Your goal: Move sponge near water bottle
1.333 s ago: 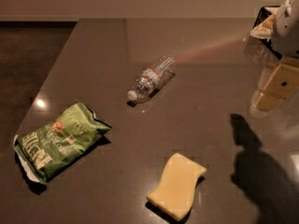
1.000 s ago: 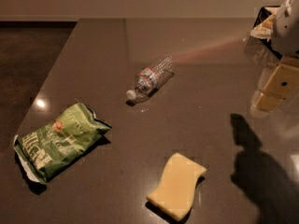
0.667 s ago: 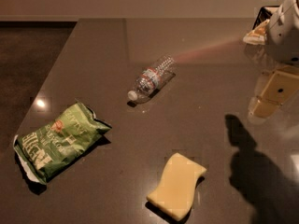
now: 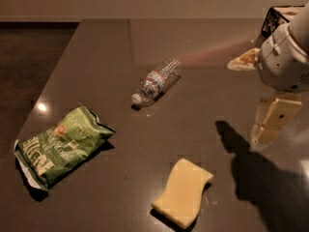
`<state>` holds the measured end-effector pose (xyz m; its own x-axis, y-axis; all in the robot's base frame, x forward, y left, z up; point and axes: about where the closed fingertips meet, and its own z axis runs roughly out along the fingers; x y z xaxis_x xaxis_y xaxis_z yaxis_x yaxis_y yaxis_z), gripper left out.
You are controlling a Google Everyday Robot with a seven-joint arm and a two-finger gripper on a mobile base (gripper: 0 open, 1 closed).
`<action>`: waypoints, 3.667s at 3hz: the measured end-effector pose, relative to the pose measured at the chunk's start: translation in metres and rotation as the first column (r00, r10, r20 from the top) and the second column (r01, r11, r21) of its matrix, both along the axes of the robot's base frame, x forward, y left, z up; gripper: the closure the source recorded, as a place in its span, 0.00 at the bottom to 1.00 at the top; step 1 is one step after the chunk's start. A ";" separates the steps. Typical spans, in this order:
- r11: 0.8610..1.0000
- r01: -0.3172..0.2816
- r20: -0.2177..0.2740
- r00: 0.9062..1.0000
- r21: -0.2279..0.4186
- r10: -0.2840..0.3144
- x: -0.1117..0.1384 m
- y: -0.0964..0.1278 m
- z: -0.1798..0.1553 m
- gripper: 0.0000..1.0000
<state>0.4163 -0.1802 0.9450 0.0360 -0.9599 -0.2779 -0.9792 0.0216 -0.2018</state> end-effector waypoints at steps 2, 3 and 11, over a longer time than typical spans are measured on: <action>0.957 -0.289 -0.087 0.953 0.025 0.290 -0.030 0.034 -0.051 0.00; 0.930 -0.366 -0.127 0.922 0.021 0.366 -0.044 0.047 -0.079 0.00; 0.982 -0.189 0.042 0.981 0.001 0.189 -0.011 0.049 -0.052 1.00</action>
Offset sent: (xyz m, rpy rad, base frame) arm -0.0504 0.0485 -0.0933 0.0124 0.1814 0.4494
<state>0.4052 -0.1317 0.8930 0.2282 -0.9333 -0.2773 -0.9566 -0.1619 -0.2423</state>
